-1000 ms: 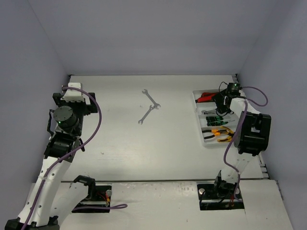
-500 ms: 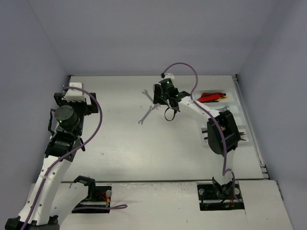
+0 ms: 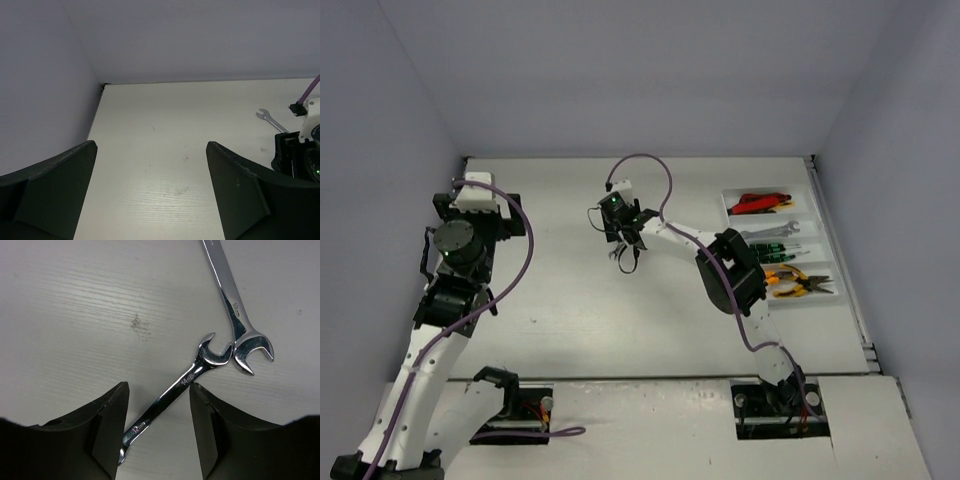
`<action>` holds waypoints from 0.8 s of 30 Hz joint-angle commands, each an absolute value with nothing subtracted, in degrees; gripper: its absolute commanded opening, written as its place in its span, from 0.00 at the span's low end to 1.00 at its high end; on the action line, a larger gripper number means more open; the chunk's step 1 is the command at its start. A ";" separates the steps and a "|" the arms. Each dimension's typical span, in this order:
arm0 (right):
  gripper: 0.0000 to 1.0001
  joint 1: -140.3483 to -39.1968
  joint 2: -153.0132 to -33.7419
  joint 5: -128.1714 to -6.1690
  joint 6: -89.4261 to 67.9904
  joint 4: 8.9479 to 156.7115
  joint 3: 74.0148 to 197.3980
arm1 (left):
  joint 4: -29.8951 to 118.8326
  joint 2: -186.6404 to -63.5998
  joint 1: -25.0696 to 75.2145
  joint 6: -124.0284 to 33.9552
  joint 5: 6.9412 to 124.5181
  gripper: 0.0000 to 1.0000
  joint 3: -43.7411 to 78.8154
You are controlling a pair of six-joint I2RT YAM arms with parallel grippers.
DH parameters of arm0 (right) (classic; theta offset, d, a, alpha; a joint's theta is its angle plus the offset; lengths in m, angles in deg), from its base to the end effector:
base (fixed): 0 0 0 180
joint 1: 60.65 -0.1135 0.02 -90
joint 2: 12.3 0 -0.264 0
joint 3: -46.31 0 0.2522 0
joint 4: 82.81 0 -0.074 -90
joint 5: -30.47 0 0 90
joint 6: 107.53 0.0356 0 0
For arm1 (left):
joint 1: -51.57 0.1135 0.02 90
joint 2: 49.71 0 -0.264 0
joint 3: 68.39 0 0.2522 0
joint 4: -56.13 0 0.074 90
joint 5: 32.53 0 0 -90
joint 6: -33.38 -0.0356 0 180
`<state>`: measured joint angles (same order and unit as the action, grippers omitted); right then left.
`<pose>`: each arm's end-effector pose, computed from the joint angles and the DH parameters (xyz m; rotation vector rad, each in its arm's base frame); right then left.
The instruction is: Sort the tools into containers
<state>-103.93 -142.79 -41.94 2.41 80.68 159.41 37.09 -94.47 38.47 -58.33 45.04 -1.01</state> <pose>0.3872 0.3498 0.1787 -0.2602 2.1320 0.3158 0.1711 -0.0320 0.4032 0.0209 1.5096 0.0041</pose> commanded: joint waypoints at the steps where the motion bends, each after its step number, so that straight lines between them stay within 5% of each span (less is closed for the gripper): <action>1: 0.48 -104.31 -143.91 -35.55 4.37 80.96 162.27 | 41.40 -94.36 38.65 -57.87 45.64 0.88 0.25; 11: 0.46 -106.07 -140.98 -35.88 7.85 80.60 152.61 | 41.40 -94.36 38.65 -58.19 45.44 0.88 0.19; 24: 0.22 -108.26 -126.14 -50.06 6.61 79.61 127.51 | 41.40 -94.63 38.65 -58.04 45.25 0.88 -0.32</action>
